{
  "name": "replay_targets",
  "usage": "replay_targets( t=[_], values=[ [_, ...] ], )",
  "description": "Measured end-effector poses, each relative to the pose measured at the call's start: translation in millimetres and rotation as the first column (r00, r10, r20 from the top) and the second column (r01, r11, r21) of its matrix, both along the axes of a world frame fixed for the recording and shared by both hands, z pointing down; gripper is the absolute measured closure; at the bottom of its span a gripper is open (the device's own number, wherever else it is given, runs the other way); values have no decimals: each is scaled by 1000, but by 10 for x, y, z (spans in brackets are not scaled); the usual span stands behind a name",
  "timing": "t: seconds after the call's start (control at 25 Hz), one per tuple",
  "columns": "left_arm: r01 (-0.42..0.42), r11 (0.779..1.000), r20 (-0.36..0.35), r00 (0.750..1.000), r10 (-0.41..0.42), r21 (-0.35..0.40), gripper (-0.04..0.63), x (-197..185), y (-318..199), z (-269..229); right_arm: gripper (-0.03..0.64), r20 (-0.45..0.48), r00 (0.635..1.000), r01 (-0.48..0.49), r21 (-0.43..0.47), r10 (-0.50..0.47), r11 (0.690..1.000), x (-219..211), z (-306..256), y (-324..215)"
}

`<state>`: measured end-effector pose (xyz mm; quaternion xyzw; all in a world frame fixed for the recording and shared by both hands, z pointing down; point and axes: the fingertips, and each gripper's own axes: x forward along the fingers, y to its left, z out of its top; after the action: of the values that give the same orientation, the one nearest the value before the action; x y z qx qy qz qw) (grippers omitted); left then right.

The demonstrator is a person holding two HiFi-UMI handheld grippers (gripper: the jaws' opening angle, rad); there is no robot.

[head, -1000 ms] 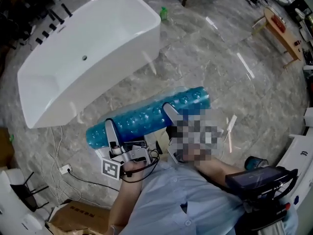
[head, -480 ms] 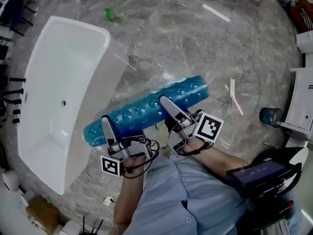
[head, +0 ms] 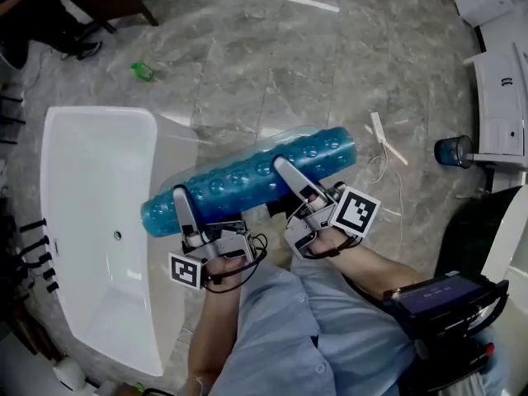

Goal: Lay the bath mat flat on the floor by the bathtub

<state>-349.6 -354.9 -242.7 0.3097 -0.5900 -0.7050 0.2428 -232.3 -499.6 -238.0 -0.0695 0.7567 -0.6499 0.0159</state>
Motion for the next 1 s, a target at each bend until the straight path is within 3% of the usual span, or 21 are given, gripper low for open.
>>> replay_targets(
  t=[0.24,0.64,0.8,1.0],
  values=[
    [-158,987,-2,987,158,6,252,-224,-549,415,232,-19,991,-134,-10,134,991,-26,458,-327],
    [-300,954,-45,953,300,4,255,-748,-757,2719,235,-57,971,-234,3,234,972,-385,2693,-336],
    [-349,937,-72,935,347,-7,256,-776,-755,3165,236,-73,961,-269,-16,267,963,-408,3085,-274],
    [-422,907,-45,906,422,0,256,-954,-823,3655,236,-66,944,-324,-19,323,946,-499,3619,-196]
  ],
)
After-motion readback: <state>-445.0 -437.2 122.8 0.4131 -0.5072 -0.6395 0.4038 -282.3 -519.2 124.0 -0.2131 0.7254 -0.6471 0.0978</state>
